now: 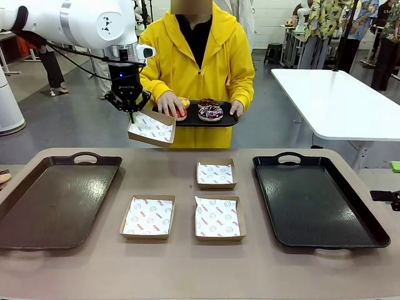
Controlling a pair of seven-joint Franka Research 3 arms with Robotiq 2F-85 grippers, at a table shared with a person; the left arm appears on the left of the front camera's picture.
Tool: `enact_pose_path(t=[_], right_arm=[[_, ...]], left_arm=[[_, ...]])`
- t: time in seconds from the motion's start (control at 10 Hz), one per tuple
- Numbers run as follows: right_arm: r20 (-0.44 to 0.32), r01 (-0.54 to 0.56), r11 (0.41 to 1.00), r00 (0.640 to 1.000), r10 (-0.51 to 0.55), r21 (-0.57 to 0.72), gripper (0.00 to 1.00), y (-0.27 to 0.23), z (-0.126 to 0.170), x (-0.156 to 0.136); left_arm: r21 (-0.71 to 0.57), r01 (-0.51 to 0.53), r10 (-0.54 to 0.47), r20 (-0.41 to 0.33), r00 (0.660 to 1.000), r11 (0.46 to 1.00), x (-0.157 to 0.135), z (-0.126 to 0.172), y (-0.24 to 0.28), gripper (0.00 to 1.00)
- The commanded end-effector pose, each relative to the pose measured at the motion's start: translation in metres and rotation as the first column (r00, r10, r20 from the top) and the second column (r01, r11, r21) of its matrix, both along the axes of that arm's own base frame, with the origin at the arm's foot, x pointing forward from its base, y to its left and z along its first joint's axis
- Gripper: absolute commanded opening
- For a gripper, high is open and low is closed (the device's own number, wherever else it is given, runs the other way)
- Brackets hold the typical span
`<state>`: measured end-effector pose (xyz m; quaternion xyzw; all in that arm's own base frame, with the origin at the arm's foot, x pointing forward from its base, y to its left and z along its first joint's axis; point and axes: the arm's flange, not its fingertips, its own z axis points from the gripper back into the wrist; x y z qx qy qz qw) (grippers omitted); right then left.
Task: Individually package the donuts and arrange them on the tray.
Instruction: Place the picked Paper togo box on the Handle tray while simultaneously picking up another Paper togo box from the table with the other hand.
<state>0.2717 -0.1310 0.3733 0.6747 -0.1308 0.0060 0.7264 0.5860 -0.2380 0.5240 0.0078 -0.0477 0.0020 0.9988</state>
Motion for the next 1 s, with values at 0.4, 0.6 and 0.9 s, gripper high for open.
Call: enact_pose_path(t=[0.4,0.6,0.9], right_arm=[[0.003,0.001,1.000,1.000,-0.001,0.006,1.00,-0.0015,0.0001,-0.0017],[0.003,0.001,1.000,1.000,-0.001,0.006,1.00,-0.0015,0.0001,-0.0017],[0.003,0.001,1.000,1.000,-0.001,0.006,1.00,-0.0015,0.0001,-0.0017]], left_arm=[[0.002,-0.004,0.004,0.000,1.000,1.000,0.0002,0.0009,0.0022,0.00],[0.002,-0.004,0.004,0.000,1.000,1.000,0.0002,0.0009,0.0022,0.00],[0.002,-0.004,0.004,0.000,1.000,1.000,0.0002,0.0009,0.0022,0.00]])
